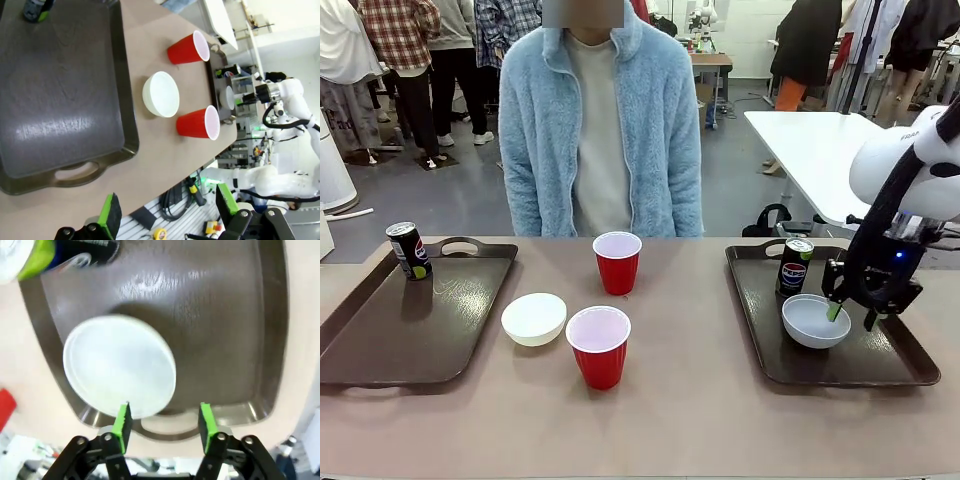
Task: Prepare tableware on both trays.
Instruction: Pick up a Picnic Bowl from the table and place it on a Handle tray.
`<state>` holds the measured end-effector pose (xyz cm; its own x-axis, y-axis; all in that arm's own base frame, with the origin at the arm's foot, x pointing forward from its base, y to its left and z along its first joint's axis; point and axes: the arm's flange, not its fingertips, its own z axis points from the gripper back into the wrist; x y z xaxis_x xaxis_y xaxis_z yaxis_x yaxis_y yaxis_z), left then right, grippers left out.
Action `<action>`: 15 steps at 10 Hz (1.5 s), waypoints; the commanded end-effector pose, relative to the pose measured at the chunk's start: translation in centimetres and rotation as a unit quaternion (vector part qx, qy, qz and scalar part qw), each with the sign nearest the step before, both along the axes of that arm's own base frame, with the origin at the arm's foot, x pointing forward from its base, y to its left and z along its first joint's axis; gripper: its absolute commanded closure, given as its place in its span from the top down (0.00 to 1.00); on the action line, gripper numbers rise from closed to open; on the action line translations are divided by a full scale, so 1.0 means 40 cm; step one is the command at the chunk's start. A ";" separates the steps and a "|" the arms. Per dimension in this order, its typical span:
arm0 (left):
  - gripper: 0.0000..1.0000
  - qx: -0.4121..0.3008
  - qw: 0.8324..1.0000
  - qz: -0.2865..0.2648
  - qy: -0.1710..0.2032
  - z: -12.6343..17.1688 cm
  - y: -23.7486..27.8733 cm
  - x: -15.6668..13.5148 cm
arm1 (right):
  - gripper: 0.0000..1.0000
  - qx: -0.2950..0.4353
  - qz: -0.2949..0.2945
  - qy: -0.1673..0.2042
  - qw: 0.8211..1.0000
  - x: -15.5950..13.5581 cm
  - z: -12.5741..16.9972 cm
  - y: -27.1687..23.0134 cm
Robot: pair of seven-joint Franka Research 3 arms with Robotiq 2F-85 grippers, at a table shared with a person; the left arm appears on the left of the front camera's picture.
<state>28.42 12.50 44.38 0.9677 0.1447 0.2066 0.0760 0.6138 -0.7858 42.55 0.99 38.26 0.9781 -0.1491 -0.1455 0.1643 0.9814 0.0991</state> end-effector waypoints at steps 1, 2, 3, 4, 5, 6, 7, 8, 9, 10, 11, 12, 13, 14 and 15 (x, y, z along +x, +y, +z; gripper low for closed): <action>1.00 -0.004 1.000 0.001 -0.004 0.000 0.003 0.001 | 1.00 -0.043 0.051 0.007 0.998 -0.011 0.098 0.027; 1.00 -0.004 1.000 0.001 -0.004 0.000 0.003 0.001 | 1.00 -0.051 0.057 0.007 0.997 -0.018 0.140 0.038; 1.00 -0.004 1.000 0.001 -0.004 0.000 0.003 0.001 | 1.00 -0.063 0.072 0.012 0.995 -0.032 0.189 0.054; 1.00 -0.004 1.000 0.001 -0.004 0.000 0.003 0.001 | 1.00 -0.063 0.077 0.005 0.995 -0.048 0.233 0.067; 1.00 -0.004 1.000 0.001 -0.004 0.000 0.003 0.001 | 1.00 -0.056 0.080 -0.010 0.995 -0.065 0.280 0.081; 1.00 -0.004 1.000 0.001 -0.004 0.000 0.003 0.001 | 1.00 -0.056 0.077 -0.024 0.995 -0.074 0.313 0.092; 1.00 -0.004 1.000 0.001 -0.004 0.000 0.003 0.001 | 1.00 -0.049 0.072 -0.026 0.996 -0.056 0.322 0.097; 1.00 -0.004 1.000 0.001 -0.004 0.000 0.003 0.001 | 1.00 -0.054 0.079 -0.014 0.995 -0.065 0.295 0.086; 1.00 -0.004 1.000 0.001 -0.004 0.000 0.003 0.001 | 1.00 -0.054 0.079 -0.014 0.995 -0.065 0.295 0.086; 1.00 -0.004 1.000 0.001 -0.004 0.000 0.003 0.001 | 1.00 -0.054 0.079 -0.014 0.995 -0.065 0.295 0.086; 1.00 -0.004 1.000 0.001 -0.004 0.000 0.003 0.001 | 1.00 -0.054 0.079 -0.014 0.995 -0.065 0.295 0.086; 1.00 -0.004 1.000 0.001 -0.004 0.000 0.003 0.001 | 1.00 -0.054 0.079 -0.014 0.995 -0.065 0.295 0.086; 1.00 -0.004 1.000 0.001 -0.004 0.000 0.003 0.001 | 1.00 -0.054 0.079 -0.014 0.995 -0.065 0.295 0.086; 1.00 -0.004 1.000 0.001 -0.004 0.000 0.003 0.001 | 1.00 -0.054 0.079 -0.014 0.995 -0.065 0.295 0.086; 1.00 -0.004 1.000 0.001 -0.004 0.000 0.003 0.001 | 1.00 -0.054 0.079 -0.014 0.995 -0.065 0.295 0.086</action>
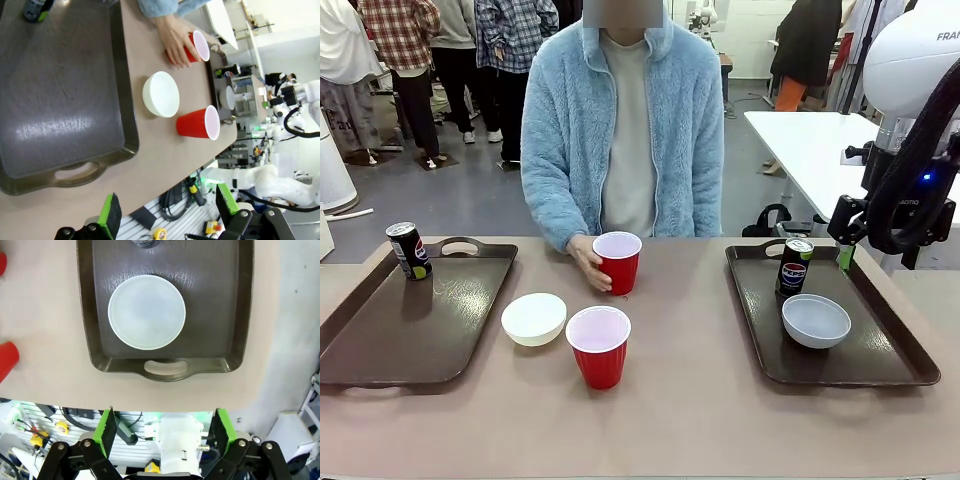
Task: Prepare tableware on both trays.
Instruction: Pick up a Picnic Bowl from the table and place it on a Handle tray.
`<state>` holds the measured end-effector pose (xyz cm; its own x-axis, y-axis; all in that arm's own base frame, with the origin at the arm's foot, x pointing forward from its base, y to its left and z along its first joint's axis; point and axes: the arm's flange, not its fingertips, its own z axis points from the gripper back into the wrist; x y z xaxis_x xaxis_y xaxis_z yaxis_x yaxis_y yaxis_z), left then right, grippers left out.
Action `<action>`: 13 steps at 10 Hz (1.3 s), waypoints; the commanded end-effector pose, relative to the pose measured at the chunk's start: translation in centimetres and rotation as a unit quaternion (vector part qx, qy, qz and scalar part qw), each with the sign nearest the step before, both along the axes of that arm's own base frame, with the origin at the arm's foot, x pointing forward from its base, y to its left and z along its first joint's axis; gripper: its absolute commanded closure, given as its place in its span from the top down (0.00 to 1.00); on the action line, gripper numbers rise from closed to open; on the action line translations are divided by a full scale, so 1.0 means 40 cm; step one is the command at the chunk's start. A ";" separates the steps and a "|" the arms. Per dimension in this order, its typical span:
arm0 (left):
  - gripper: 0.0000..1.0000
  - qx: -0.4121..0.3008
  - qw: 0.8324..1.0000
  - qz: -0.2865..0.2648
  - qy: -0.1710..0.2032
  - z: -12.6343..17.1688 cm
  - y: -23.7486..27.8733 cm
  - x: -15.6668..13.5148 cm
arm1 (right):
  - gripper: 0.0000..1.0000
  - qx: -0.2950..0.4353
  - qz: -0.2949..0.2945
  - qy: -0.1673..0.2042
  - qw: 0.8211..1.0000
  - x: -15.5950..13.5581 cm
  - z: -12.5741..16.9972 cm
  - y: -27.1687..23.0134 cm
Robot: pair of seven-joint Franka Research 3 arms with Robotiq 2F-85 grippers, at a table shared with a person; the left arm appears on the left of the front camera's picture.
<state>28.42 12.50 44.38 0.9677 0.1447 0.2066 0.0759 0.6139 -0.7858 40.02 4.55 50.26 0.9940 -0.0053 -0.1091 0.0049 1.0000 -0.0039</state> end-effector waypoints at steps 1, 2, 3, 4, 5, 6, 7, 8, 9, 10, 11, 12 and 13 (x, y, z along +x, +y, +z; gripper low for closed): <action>1.00 -0.005 1.000 0.001 -0.004 0.000 0.003 0.001 | 1.00 -0.001 -0.001 0.000 1.000 -0.002 -0.005 -0.003; 1.00 -0.005 1.000 0.001 -0.004 0.000 0.003 0.001 | 1.00 -0.001 -0.001 0.000 1.000 -0.002 -0.005 -0.003; 1.00 -0.005 1.000 0.001 -0.004 0.000 0.003 0.001 | 1.00 -0.001 -0.001 0.000 1.000 -0.002 -0.005 -0.003; 1.00 0.000 1.000 0.000 0.000 0.000 0.000 0.000 | 1.00 0.000 0.000 0.000 1.000 0.000 0.000 0.000; 1.00 -0.009 0.999 0.008 0.030 0.030 0.006 0.025 | 1.00 0.044 -0.004 0.005 0.999 0.013 0.002 -0.021; 1.00 0.001 0.998 0.012 0.069 0.046 -0.009 0.044 | 1.00 0.096 0.004 0.005 0.995 0.026 0.022 -0.047; 1.00 0.027 0.995 -0.008 0.094 0.069 -0.030 0.066 | 1.00 0.134 -0.001 -0.005 0.991 0.042 0.054 -0.085; 1.00 0.066 0.992 -0.022 0.108 0.112 -0.060 0.104 | 1.00 0.198 0.002 0.001 0.980 0.062 0.097 -0.147; 1.00 0.119 0.985 -0.043 0.114 0.147 -0.095 0.139 | 1.00 0.268 0.011 0.008 0.963 0.082 0.128 -0.210; 1.00 0.162 0.977 -0.064 0.127 0.175 -0.140 0.172 | 1.00 0.328 0.021 0.012 0.944 0.083 0.146 -0.274; 1.00 0.201 0.965 -0.089 0.143 0.202 -0.198 0.216 | 1.00 0.385 0.024 0.008 0.922 0.074 0.155 -0.349; 1.00 0.239 0.954 -0.107 0.149 0.220 -0.253 0.254 | 1.00 0.431 0.023 -0.004 0.902 0.057 0.155 -0.418; 1.00 0.272 0.943 -0.117 0.153 0.230 -0.306 0.287 | 1.00 0.473 0.022 -0.006 0.881 0.040 0.144 -0.486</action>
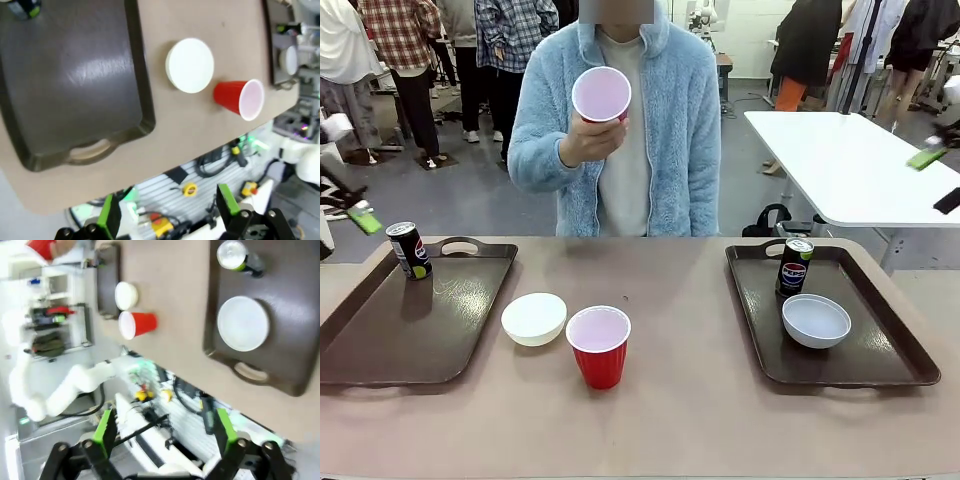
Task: Prepare tableware on both trays.
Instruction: Pick up a Picnic Bowl from the table and place it on a Handle tray.
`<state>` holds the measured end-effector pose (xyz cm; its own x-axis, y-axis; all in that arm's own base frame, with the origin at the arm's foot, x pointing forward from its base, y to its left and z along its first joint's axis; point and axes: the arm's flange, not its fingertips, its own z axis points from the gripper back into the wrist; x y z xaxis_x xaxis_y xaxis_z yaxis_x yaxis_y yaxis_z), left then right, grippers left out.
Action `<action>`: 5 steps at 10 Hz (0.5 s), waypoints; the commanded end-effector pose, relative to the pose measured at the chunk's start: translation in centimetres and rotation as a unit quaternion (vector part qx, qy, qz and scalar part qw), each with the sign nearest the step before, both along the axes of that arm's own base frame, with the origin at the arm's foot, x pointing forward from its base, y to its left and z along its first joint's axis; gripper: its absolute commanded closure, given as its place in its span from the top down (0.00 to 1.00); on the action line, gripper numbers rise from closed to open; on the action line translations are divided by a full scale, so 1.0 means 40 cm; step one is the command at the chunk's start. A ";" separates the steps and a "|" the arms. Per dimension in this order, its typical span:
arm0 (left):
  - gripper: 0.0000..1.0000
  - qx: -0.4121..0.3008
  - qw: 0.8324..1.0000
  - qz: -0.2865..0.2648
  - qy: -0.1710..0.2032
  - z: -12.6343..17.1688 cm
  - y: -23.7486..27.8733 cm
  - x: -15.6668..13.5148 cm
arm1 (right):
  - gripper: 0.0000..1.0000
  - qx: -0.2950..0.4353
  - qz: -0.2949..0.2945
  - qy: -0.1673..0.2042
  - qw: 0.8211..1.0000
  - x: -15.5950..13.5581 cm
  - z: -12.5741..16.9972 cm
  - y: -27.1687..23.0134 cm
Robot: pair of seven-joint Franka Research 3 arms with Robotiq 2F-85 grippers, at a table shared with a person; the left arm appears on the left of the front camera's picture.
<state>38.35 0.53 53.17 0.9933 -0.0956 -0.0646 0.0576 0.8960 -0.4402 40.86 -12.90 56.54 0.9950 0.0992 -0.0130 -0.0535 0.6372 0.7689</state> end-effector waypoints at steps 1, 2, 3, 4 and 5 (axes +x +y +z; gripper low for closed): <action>1.00 0.075 0.996 -0.036 0.013 0.006 -0.057 0.077 | 1.00 0.095 0.011 0.020 0.995 0.008 -0.037 -0.102; 1.00 0.108 0.992 -0.060 0.006 -0.028 -0.109 0.118 | 1.00 0.136 0.021 0.020 0.990 -0.010 -0.068 -0.143; 1.00 0.133 0.987 -0.089 -0.003 -0.078 -0.140 0.142 | 1.00 0.169 0.032 0.013 0.985 -0.022 -0.086 -0.159; 1.00 0.146 0.981 -0.125 -0.035 -0.121 -0.161 0.151 | 1.00 0.183 0.050 0.004 0.982 -0.029 -0.095 -0.164; 1.00 0.141 0.978 -0.145 -0.052 -0.144 -0.175 0.139 | 1.00 0.184 0.057 0.002 0.981 -0.033 -0.100 -0.159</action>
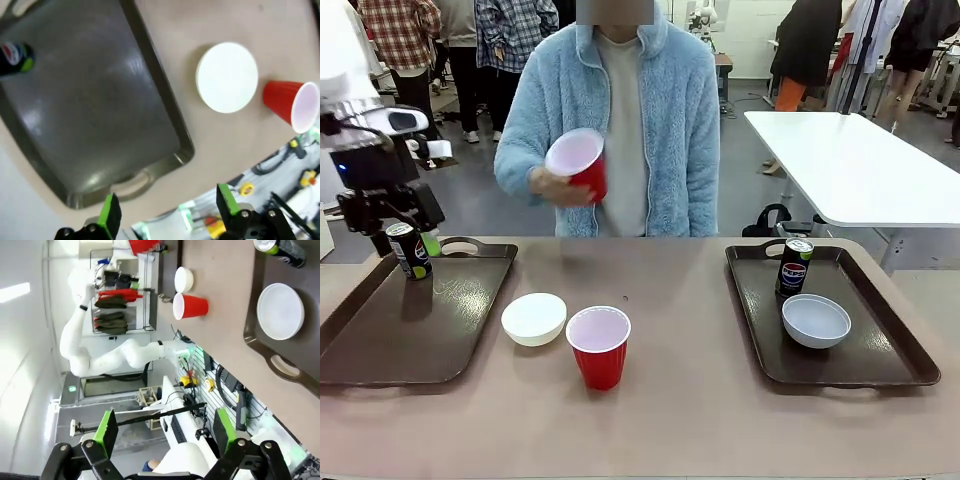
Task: Prepare tableware on both trays.
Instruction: Pick up a Picnic Bowl from the table and place it on a Handle tray.
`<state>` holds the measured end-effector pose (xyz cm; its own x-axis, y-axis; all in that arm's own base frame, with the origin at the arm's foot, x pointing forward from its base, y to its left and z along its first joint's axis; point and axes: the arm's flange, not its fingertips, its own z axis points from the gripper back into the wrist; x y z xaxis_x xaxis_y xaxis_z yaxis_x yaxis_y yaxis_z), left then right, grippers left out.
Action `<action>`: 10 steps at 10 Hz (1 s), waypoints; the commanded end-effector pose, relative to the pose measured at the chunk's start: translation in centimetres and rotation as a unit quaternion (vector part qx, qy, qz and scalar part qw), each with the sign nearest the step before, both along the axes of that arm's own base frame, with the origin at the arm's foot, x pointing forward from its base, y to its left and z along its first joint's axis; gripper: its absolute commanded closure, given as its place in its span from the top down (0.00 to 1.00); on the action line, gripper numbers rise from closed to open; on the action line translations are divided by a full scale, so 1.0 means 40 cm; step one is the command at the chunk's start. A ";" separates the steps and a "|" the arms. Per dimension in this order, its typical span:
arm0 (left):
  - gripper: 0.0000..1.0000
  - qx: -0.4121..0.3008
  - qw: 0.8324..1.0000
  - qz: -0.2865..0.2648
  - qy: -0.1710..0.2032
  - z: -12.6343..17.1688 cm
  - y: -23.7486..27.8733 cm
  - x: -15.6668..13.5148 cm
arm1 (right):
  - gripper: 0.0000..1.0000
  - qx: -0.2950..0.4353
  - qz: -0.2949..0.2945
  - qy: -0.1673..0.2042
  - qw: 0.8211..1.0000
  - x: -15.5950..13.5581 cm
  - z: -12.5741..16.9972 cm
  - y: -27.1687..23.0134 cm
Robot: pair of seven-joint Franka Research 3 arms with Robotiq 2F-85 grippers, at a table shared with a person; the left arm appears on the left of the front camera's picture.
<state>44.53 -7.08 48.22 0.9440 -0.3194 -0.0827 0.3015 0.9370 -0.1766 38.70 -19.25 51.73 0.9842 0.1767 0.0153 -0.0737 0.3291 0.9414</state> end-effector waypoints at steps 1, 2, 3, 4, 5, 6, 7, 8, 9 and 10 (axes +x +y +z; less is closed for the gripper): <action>1.00 -0.002 0.999 -0.038 -0.038 -0.033 0.009 -0.046 | 1.00 0.007 0.015 -0.014 1.000 0.024 0.018 0.008; 1.00 -0.016 0.995 -0.088 -0.037 0.027 0.040 -0.161 | 1.00 0.000 0.000 0.000 1.000 0.000 0.000 0.000; 1.00 -0.020 0.988 -0.144 -0.052 0.092 0.089 -0.290 | 1.00 0.000 0.000 0.000 1.000 0.000 0.000 0.000; 1.00 -0.019 0.986 -0.157 -0.052 0.096 0.088 -0.344 | 1.00 0.000 0.000 0.000 1.000 0.000 0.000 0.000; 1.00 -0.032 0.984 -0.163 -0.062 0.090 0.076 -0.364 | 1.00 0.000 0.000 0.000 1.000 0.000 0.000 0.000; 1.00 -0.034 0.985 -0.154 -0.065 0.085 0.081 -0.368 | 1.00 0.000 0.000 0.000 1.000 0.000 0.000 0.000; 1.00 -0.042 0.986 -0.146 -0.073 0.081 0.093 -0.358 | 1.00 0.000 0.000 0.000 1.000 0.000 0.000 0.000; 1.00 -0.047 0.986 -0.141 -0.075 0.071 0.094 -0.363 | 1.00 0.000 0.000 0.000 1.000 0.000 0.000 0.000; 1.00 -0.046 0.987 -0.133 -0.078 0.065 0.096 -0.358 | 1.00 0.000 0.000 0.000 1.000 0.000 0.000 0.000; 1.00 -0.047 0.987 -0.129 -0.080 0.064 0.099 -0.352 | 1.00 0.000 0.000 0.000 1.000 0.000 0.000 0.000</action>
